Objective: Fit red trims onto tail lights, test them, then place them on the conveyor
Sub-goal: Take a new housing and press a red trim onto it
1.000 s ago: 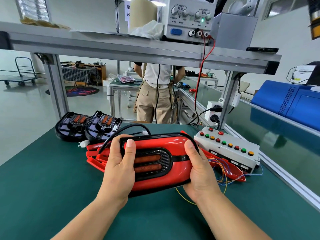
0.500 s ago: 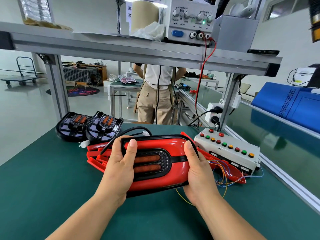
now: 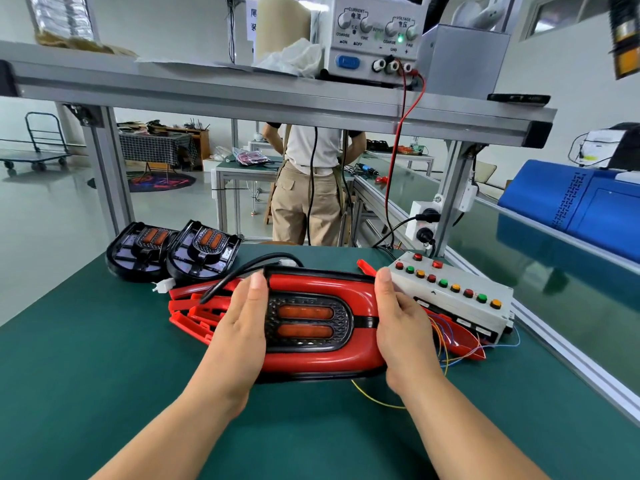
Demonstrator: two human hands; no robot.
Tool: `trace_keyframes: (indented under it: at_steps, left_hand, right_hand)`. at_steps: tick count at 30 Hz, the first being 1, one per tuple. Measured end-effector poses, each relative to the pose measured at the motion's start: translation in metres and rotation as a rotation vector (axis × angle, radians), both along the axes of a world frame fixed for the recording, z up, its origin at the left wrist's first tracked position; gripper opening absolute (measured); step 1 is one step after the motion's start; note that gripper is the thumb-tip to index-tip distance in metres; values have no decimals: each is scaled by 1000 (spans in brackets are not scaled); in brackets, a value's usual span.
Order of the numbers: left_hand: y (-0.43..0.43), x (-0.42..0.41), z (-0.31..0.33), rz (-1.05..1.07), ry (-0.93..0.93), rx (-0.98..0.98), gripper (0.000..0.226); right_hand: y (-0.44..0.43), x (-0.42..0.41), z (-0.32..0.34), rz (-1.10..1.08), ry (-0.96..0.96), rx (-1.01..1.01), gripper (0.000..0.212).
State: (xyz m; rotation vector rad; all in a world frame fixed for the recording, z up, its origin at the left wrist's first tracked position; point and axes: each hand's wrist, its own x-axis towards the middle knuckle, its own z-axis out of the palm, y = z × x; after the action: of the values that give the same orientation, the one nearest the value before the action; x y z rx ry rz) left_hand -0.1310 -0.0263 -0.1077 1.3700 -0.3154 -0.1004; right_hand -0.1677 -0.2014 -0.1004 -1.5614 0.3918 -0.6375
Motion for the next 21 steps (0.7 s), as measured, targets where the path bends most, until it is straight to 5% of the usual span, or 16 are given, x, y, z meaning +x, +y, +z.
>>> trace_keyframes:
  at_steps: [4, 7, 10, 15, 21]
  left_hand:
    - [-5, -2, 2, 203, -47, 135, 51]
    - [-4, 5, -1, 303, -90, 225, 77]
    - [-1, 7, 3, 422, -195, 322, 79]
    - [-4, 9, 5, 472, -217, 439, 64]
    - [2, 16, -2, 377, -73, 486, 76]
  right_hand:
    - [9, 0, -2, -42, -37, -91, 96]
    - [17, 0, -3, -67, -51, -164, 83]
    - [18, 1, -2, -45, -52, -174, 94]
    - [18, 1, 1, -68, -52, -219, 92]
    - [15, 3, -8, -42, 112, -218, 68]
